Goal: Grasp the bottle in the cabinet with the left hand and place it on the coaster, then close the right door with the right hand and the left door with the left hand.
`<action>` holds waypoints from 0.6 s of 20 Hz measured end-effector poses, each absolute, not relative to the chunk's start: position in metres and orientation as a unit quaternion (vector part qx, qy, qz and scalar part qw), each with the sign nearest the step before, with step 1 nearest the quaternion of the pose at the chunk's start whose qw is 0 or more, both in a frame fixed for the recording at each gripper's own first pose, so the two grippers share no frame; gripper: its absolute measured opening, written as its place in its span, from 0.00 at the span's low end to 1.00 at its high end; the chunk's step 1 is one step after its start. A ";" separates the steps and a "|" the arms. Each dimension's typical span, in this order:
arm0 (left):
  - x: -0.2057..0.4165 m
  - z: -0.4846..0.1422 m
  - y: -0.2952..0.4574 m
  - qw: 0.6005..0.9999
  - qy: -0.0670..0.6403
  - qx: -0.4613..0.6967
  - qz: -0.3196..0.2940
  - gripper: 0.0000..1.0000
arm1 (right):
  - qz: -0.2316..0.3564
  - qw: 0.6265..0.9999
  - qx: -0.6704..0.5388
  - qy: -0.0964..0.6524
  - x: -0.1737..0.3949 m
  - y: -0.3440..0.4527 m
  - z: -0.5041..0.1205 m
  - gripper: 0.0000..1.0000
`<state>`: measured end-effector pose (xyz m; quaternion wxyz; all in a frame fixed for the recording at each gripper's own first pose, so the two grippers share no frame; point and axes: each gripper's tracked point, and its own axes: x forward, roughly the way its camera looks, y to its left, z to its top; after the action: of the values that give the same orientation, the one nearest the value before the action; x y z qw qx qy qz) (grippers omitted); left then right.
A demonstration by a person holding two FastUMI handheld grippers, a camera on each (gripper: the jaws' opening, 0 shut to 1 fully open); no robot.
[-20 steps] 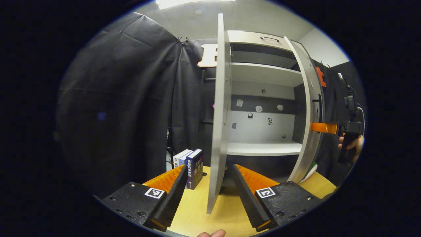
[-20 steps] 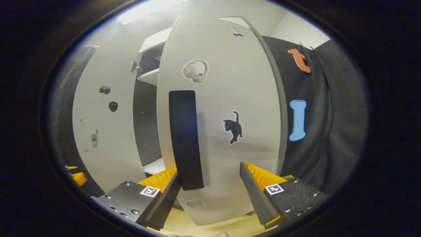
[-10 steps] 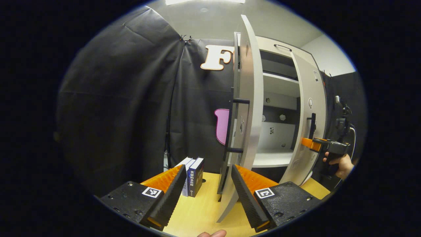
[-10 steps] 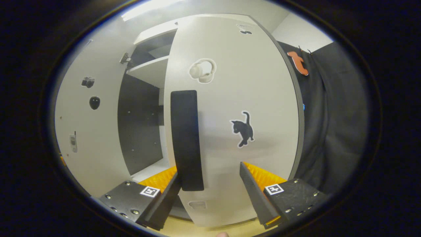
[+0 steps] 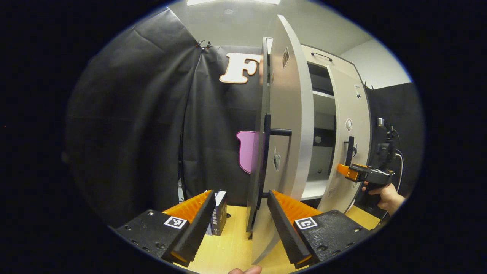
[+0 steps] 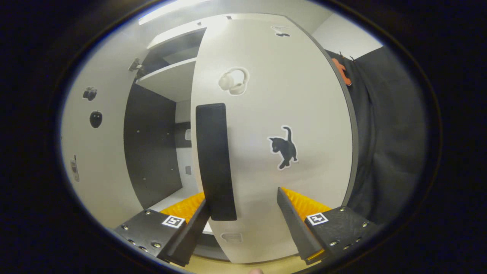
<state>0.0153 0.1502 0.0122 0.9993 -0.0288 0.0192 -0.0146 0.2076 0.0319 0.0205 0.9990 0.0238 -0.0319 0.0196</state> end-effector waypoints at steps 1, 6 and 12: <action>0.016 0.012 0.150 0.999 0.018 -0.030 -0.019 0.88 | 0.019 0.999 0.025 -0.032 0.210 0.031 0.021 0.99; 0.020 0.012 0.146 0.998 0.021 -0.032 -0.041 0.88 | 0.010 0.999 0.024 -0.034 0.214 0.033 0.019 1.00; 0.020 0.012 0.132 0.998 0.022 -0.030 -0.059 0.88 | 0.024 0.998 0.030 -0.051 0.198 0.031 0.034 1.00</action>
<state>0.0198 0.1316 0.0120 0.9975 -0.0303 0.0219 -0.0592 0.1985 0.0306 0.0339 0.9980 0.0305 -0.0506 0.0235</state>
